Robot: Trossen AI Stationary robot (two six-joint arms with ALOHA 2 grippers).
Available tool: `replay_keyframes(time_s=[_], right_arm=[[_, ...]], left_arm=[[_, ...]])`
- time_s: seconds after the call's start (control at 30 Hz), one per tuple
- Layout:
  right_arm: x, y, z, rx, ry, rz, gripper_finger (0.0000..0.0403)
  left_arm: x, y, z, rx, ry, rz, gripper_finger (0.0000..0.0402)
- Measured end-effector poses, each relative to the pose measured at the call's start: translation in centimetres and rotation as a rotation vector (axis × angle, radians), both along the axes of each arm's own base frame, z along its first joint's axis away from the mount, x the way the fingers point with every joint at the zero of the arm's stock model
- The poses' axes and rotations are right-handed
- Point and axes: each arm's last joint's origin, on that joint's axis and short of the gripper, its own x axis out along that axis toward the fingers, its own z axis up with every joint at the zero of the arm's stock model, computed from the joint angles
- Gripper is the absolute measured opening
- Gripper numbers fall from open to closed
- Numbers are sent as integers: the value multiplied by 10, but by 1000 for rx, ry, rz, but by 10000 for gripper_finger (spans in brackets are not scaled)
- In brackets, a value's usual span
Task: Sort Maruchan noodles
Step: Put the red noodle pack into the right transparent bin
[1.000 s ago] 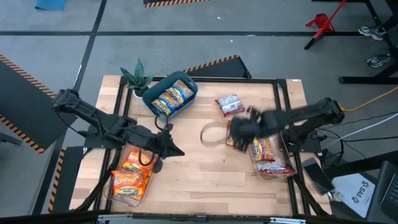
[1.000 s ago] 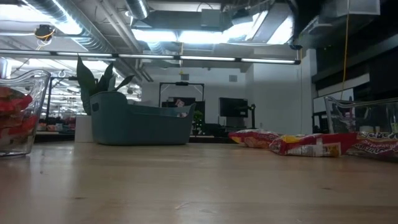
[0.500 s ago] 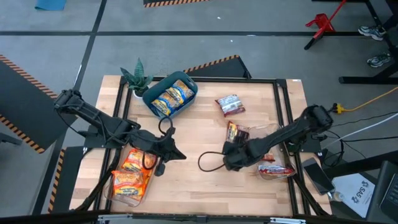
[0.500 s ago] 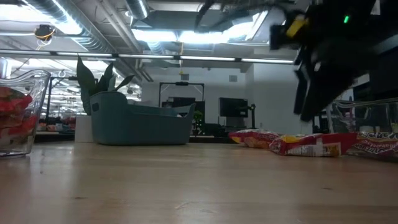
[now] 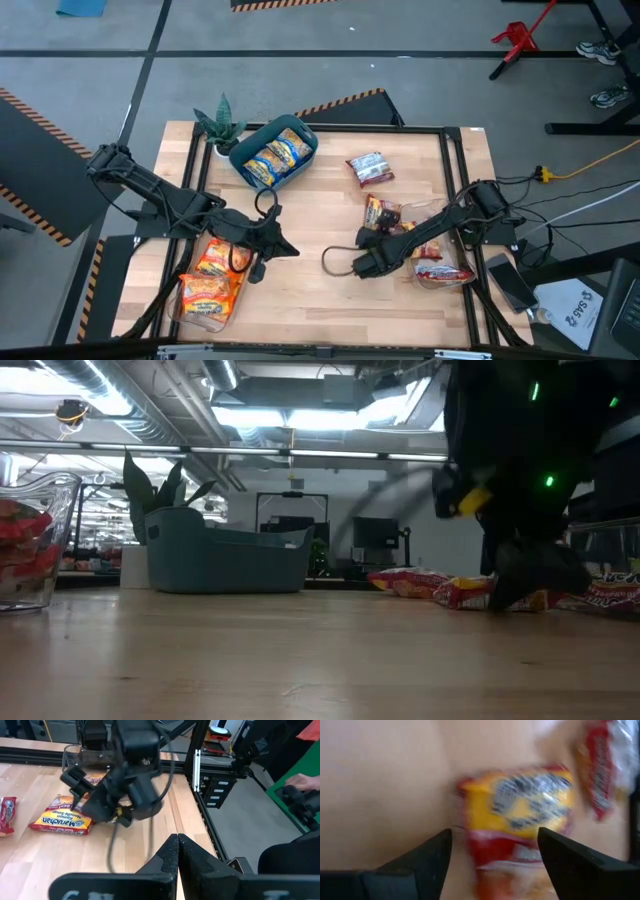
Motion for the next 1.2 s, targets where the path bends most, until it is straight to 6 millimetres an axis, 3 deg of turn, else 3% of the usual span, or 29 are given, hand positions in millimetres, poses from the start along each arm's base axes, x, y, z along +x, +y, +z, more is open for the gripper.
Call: replay_keyframes(time_s=[0.13, 0.3, 0.47, 0.7, 0.9, 1.1, 1.2], right_arm=[[0, -8, -6, -8, 46, -48, 227], [0, -10, -10, -10, 58, -62, 117], [5, -7, -1, 12, 63, -89, 15], [30, 4, 32, 63, 37, -28, 5], [49, 14, 84, 21, 10, 42, 1], [43, 29, 139, -60, -15, 54, 0], [34, 44, 157, -27, -104, 68, 1]], left_arm=[[0, 0, 0, 5, -3, 15, 0], [0, 0, 0, 6, -3, 16, 0], [0, 0, 0, 5, -2, 13, 0], [0, 0, 0, 5, -2, 13, 0], [0, 0, 0, 5, -2, 13, 0], [0, -1, 0, -6, 3, -16, 0], [-1, -2, 0, -7, 4, -24, 0]])
